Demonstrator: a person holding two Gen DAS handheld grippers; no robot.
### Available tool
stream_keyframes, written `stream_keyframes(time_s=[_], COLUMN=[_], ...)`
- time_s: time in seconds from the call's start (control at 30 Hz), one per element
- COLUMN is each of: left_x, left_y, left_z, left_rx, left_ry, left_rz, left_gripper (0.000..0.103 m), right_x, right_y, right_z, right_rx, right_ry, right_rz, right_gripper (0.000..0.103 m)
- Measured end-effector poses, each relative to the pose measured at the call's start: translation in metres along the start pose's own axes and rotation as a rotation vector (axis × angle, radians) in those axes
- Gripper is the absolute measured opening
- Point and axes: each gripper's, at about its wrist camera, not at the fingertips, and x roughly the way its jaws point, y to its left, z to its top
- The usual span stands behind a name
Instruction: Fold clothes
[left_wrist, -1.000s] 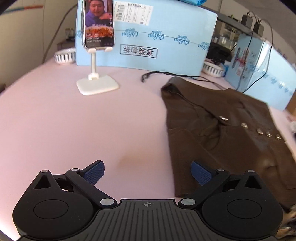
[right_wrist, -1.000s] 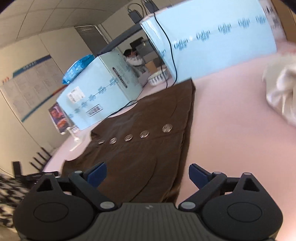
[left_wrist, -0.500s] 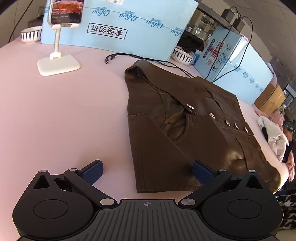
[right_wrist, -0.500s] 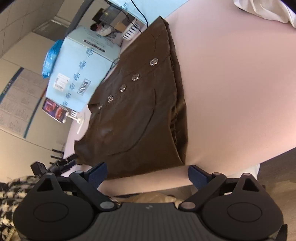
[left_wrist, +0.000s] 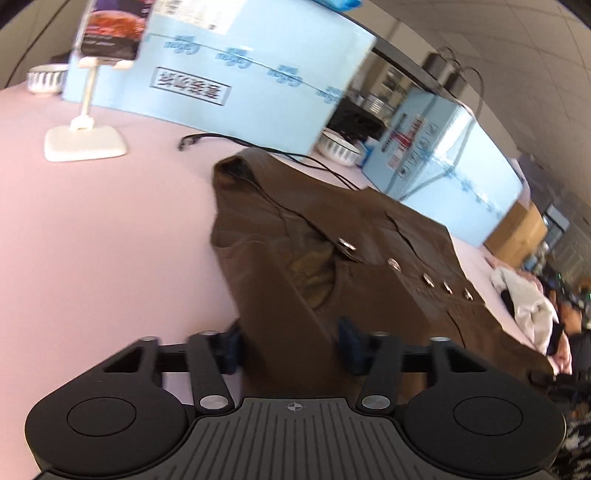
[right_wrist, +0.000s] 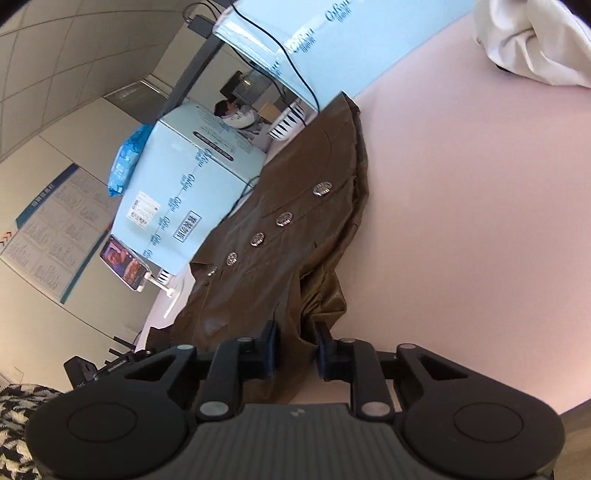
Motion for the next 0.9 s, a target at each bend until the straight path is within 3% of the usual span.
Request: stream_keyframes(time_s=[0.1, 0.2, 0.37, 0.67, 0.9], left_x=[-0.003, -0.016, -0.045, -0.055, -0.047], left_y=[0.004, -0.012, -0.026, -0.012, -0.010], left_z=[0.000, 0.004, 0.019, 0.009, 0.015], left_rx=[-0.055, 0.008, -0.006, -0.126, -0.126], left_ry=[0.027, 0.004, 0.008, 0.061, 0.083], left_rz=[-0.037, -0.038, -0.078, -0.046, -0.021], left_gripper=[0.008, 0.007, 0.007, 0.007, 0.008], right_x=[-0.008, -0.017, -0.043, -0.040, -0.036], right_y=[0.016, 0.032, 0.050, 0.039, 0.036], right_z=[0.004, 0.011, 0.026, 0.027, 0.038], right_rx=[-0.100, -0.188, -0.253, -0.196, -0.184], right_ry=[-0.057, -0.100, -0.168, -0.152, -0.152], right_rz=[0.074, 0.111, 0.167, 0.178, 0.166], right_gripper=[0.015, 0.015, 0.014, 0.014, 0.014])
